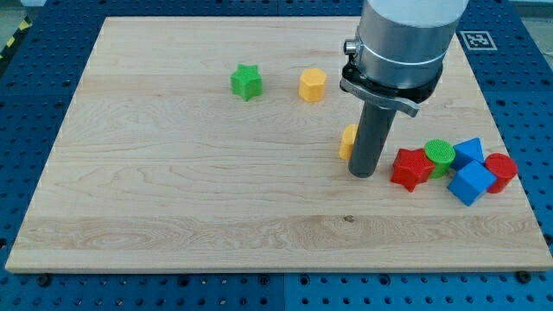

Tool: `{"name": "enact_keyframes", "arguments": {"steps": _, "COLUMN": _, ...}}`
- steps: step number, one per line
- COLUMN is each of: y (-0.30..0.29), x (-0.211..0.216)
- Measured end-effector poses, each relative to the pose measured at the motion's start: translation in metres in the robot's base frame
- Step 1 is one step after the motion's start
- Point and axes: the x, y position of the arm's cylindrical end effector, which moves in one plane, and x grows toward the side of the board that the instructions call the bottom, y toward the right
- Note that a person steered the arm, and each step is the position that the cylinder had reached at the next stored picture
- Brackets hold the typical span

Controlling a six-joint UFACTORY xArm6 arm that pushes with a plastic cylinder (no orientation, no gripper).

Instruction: Push the yellow heart slightly up

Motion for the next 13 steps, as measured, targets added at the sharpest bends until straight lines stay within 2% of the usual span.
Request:
{"name": "enact_keyframes", "arguments": {"steps": 5, "y": -0.033, "x": -0.044}}
{"name": "enact_keyframes", "arguments": {"steps": 7, "y": -0.004, "x": -0.069}}
{"name": "enact_keyframes", "arguments": {"steps": 9, "y": 0.029, "x": -0.066}}
{"name": "enact_keyframes", "arguments": {"steps": 13, "y": 0.022, "x": -0.094}}
